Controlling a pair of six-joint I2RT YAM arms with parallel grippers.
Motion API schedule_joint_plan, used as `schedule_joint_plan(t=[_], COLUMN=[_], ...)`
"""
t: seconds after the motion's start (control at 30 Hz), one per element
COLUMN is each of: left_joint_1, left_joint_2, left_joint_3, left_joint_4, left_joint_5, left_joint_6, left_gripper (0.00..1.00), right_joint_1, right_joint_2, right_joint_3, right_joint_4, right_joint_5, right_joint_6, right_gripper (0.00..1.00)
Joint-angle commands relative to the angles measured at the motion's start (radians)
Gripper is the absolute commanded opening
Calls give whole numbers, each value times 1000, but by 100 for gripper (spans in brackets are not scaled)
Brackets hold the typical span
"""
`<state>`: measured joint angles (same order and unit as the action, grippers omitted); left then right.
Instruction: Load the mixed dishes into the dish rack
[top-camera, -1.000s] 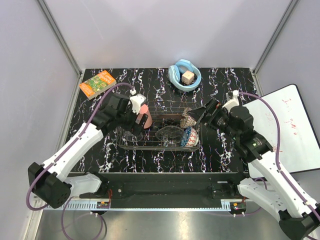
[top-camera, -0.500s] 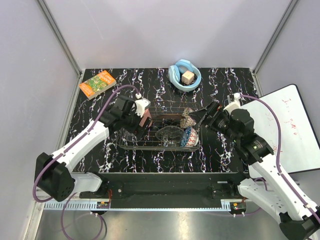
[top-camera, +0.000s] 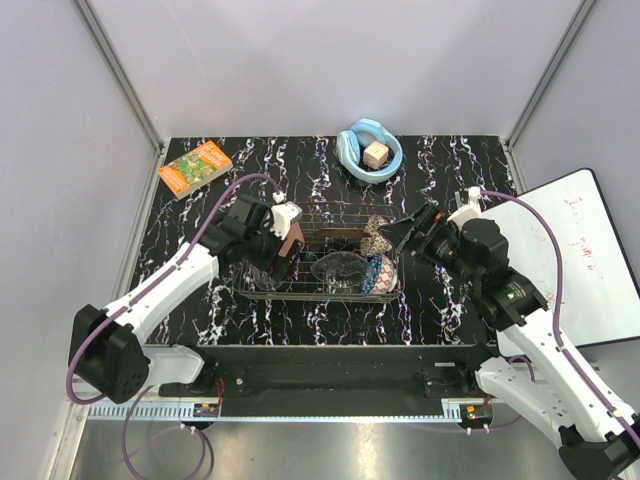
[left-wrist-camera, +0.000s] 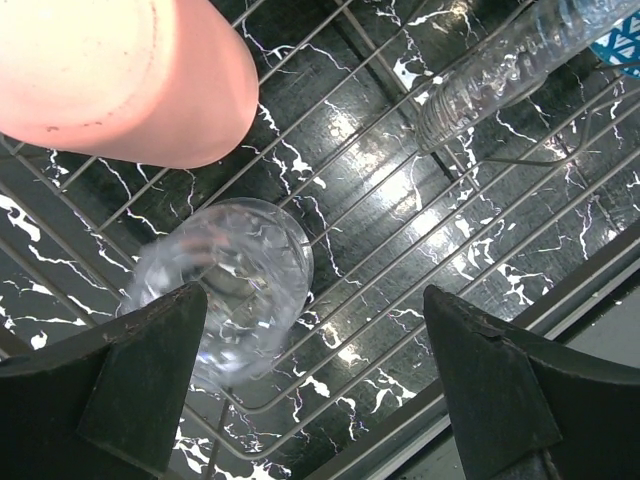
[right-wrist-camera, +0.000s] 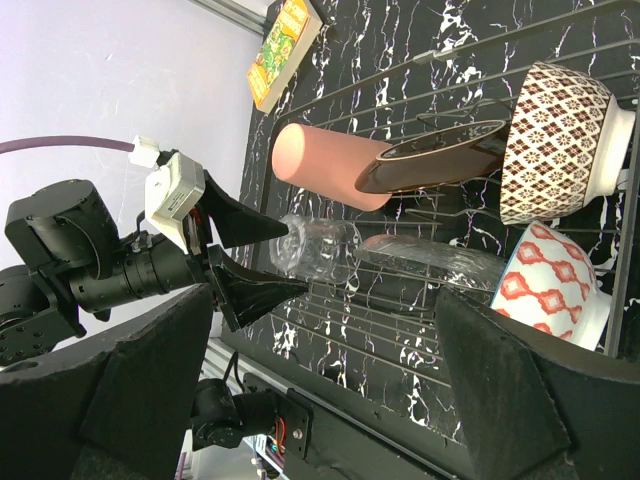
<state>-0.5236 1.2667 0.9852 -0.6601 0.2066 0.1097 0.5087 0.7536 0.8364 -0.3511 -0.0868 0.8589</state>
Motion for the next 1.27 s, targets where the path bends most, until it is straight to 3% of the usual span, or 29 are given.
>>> schedule_joint_plan(t=[0.0, 0.2, 0.37, 0.6, 0.8, 0.97, 1.23], left_joint_1=[4, 4, 4, 45, 169, 278, 323], left_joint_2=[-38, -84, -148, -305, -475, -585, -558], left_joint_3=[-17, -13, 108, 254, 75, 27, 12], left_joint_4=[-6, -38, -82, -144, -142, -147, -136], left_joint_5=[43, 39, -36, -164, -256, -234, -194], left_joint_6=[22, 24, -7, -62, -8, 4, -76], left_gripper=[93, 92, 99, 99, 99, 99, 99], right_joint_1=[1, 1, 1, 1, 1, 1, 1], right_joint_2=[-17, -7, 10, 110, 105, 78, 96], right_joint_3=[6, 9, 15, 118, 142, 141, 175], right_joint_4=[-8, -9, -25, -175, -216, -218, -233], right_joint_5=[32, 30, 35, 64, 64, 58, 7], right_joint_6=[-18, -15, -44, -149, -176, -195, -218], right_gripper=[100, 100, 100, 100, 100, 100, 100])
